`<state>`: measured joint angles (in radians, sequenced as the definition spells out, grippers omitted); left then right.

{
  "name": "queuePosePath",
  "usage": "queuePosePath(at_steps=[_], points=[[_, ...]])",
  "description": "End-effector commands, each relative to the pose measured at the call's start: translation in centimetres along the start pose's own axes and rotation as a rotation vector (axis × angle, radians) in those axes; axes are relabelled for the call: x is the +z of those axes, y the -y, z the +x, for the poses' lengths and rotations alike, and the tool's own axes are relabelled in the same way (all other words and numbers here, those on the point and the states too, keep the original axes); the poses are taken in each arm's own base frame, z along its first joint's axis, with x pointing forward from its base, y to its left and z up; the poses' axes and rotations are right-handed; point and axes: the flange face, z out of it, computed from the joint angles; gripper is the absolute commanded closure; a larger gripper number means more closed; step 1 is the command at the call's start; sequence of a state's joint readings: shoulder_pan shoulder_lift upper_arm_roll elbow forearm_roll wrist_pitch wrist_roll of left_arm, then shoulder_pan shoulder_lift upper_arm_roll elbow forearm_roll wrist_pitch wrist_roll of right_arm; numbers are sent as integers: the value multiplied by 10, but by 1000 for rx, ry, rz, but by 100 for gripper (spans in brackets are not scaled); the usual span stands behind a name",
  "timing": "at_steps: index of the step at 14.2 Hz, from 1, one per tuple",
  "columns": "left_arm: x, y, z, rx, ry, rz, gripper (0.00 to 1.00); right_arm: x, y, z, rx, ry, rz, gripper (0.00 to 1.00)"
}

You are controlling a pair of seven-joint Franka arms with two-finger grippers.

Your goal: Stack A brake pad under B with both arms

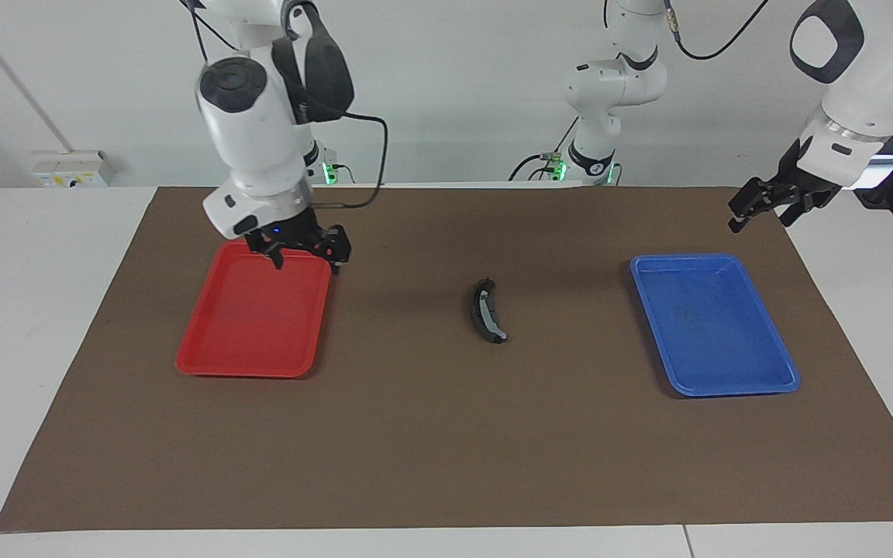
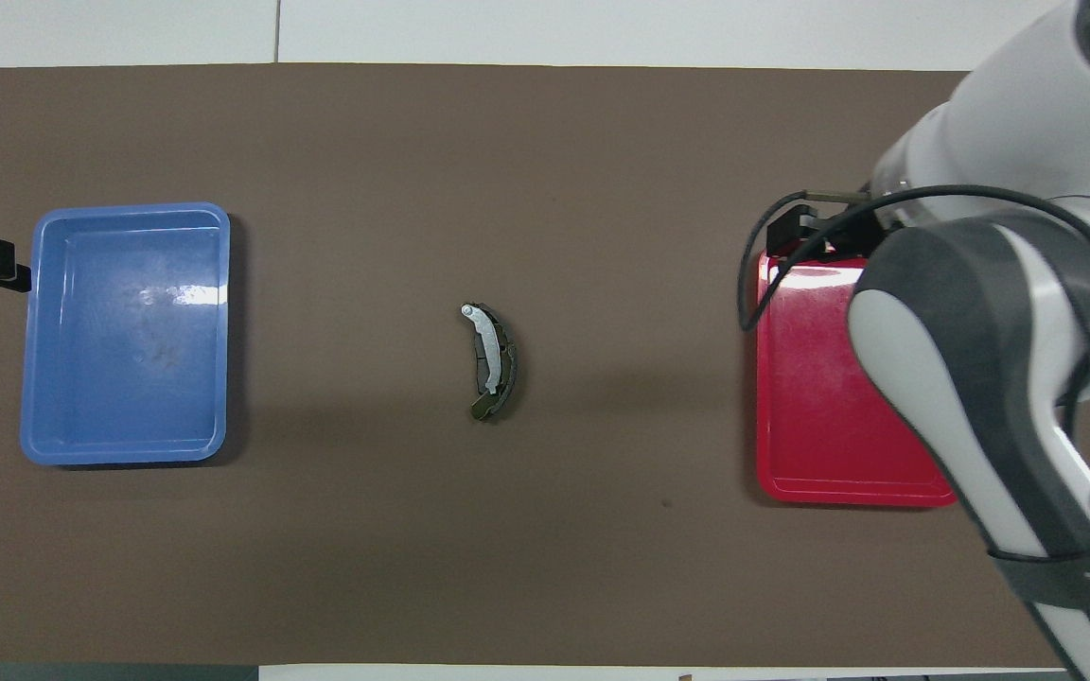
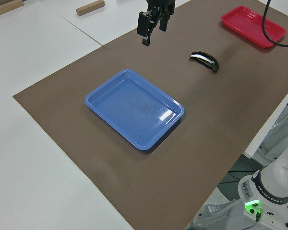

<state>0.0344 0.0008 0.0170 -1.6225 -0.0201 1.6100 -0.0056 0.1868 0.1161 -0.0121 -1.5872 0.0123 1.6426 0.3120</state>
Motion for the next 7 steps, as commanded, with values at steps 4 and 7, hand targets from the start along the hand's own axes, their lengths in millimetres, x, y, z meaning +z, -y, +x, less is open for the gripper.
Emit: queuePosePath(at_steps=[4,7], points=[[-3,3,-5,-14,-1,18,0,-43,-140,-28,-109,66,11,0],[-4,3,-5,-14,-4,17,0,-65,-193,-42,-70,85,27,0]])
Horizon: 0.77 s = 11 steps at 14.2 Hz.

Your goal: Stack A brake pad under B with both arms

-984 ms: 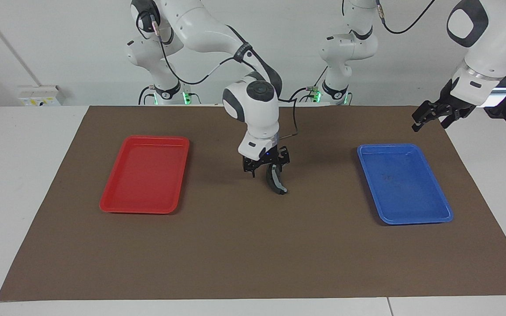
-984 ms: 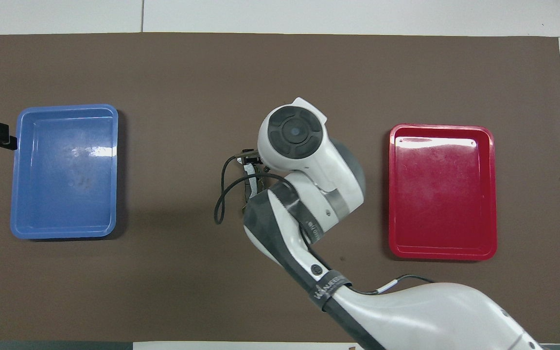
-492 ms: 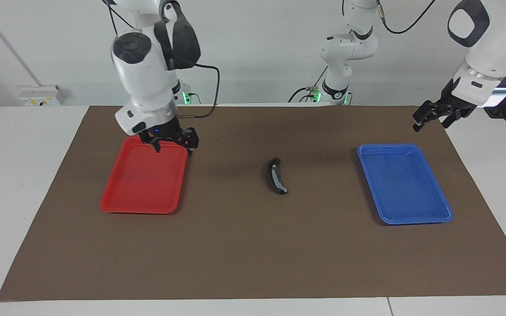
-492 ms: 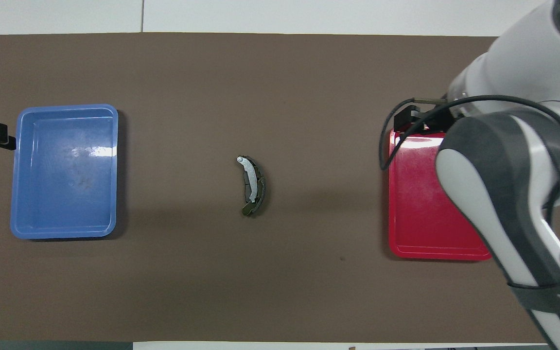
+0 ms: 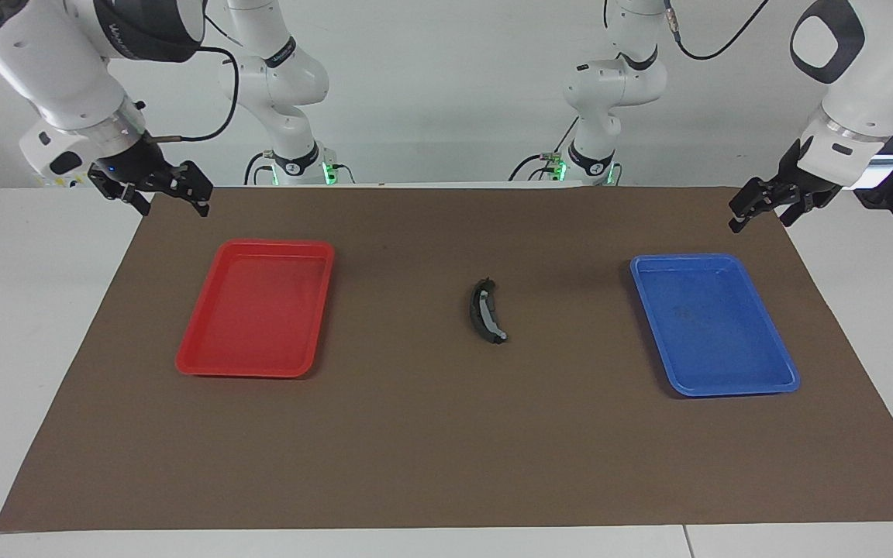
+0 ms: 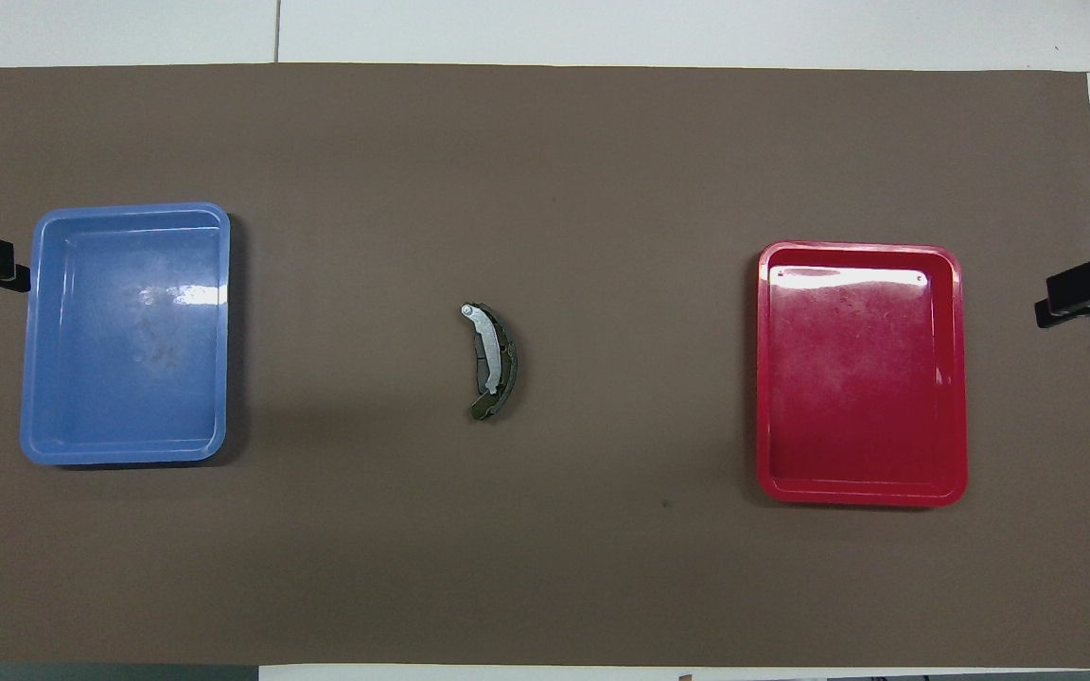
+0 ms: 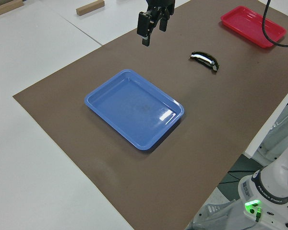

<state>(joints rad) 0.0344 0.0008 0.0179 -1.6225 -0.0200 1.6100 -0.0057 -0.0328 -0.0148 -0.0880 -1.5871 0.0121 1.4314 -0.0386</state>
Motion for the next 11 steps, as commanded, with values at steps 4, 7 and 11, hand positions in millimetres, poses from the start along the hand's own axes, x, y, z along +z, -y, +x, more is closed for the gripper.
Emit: queuePosePath(at_steps=[4,7,11], points=[[-3,3,-5,-13,-3,17,0,-7,-15,-11,-27,6,4,0],[-3,3,-5,-13,-3,18,0,-13,-9,-7,-44,-24,-43,0],[-3,3,-5,-13,-3,18,0,-12,-8,-6,-46,-29,-42,0]])
